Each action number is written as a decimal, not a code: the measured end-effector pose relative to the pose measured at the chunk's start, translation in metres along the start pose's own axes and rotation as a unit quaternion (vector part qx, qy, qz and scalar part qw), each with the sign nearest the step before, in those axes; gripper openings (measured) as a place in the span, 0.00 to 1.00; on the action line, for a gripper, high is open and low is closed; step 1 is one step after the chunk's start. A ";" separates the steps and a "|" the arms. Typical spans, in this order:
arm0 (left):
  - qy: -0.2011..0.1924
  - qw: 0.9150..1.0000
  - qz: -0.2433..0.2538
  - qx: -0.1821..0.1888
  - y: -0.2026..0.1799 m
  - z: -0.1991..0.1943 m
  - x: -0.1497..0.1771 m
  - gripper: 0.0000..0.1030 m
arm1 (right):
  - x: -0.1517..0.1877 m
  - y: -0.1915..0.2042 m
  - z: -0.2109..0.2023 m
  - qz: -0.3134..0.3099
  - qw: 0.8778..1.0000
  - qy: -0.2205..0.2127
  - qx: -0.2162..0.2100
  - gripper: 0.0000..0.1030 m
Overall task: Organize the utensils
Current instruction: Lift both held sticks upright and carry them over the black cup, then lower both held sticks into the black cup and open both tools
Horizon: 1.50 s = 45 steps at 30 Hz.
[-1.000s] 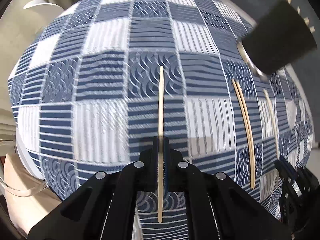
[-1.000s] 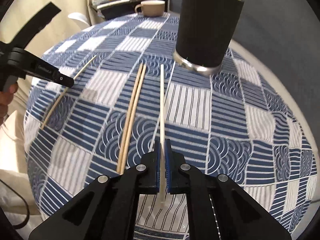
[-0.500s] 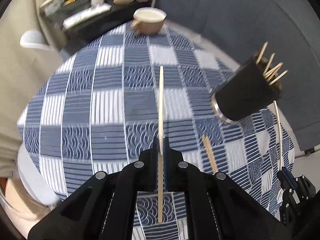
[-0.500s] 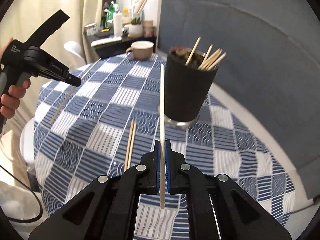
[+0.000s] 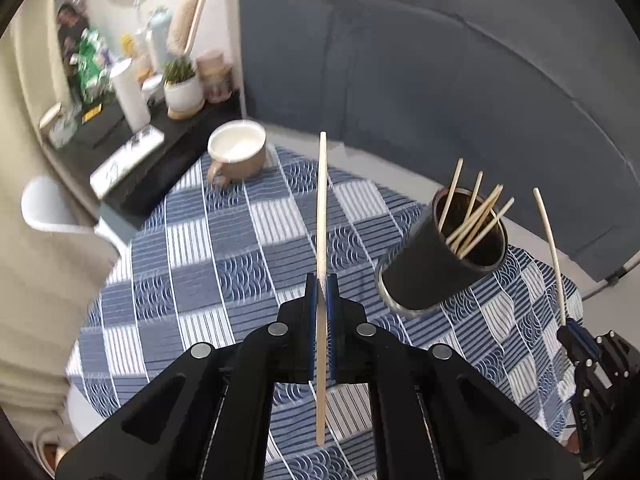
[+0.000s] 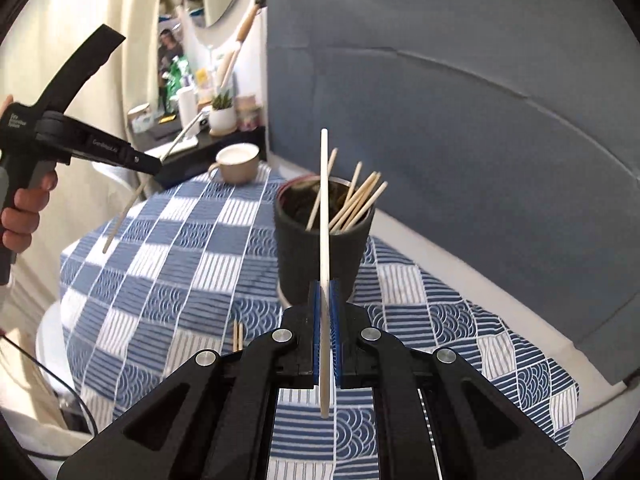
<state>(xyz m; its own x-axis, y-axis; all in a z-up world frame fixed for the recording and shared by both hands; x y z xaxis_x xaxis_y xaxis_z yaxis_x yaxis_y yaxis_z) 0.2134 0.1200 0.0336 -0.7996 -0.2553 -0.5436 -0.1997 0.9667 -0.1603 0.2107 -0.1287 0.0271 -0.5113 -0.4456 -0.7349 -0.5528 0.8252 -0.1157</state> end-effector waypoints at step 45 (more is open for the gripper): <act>-0.069 0.963 0.098 0.242 -0.099 0.100 -0.098 0.05 | -0.050 -0.034 0.134 0.224 0.948 -0.200 -0.103 0.05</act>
<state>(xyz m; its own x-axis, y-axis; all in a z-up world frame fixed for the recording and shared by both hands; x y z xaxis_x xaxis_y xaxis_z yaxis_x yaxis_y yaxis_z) 0.3678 0.0470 0.0207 -0.7049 -0.1008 -0.7021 0.2616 0.8831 -0.3894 0.3432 -0.0884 -0.0214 -0.4570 0.1357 -0.8790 -0.4773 0.7965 0.3711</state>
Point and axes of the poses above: each gripper's, at about its wrist camera, not at the fingertips, and z roughly the way its jaws point, y to its left, x to its underside, the point moved 3 cm from there along z, roughly the way its jaws point, and after that the axes turned 4 degrees about x, right-handed, at the moved point
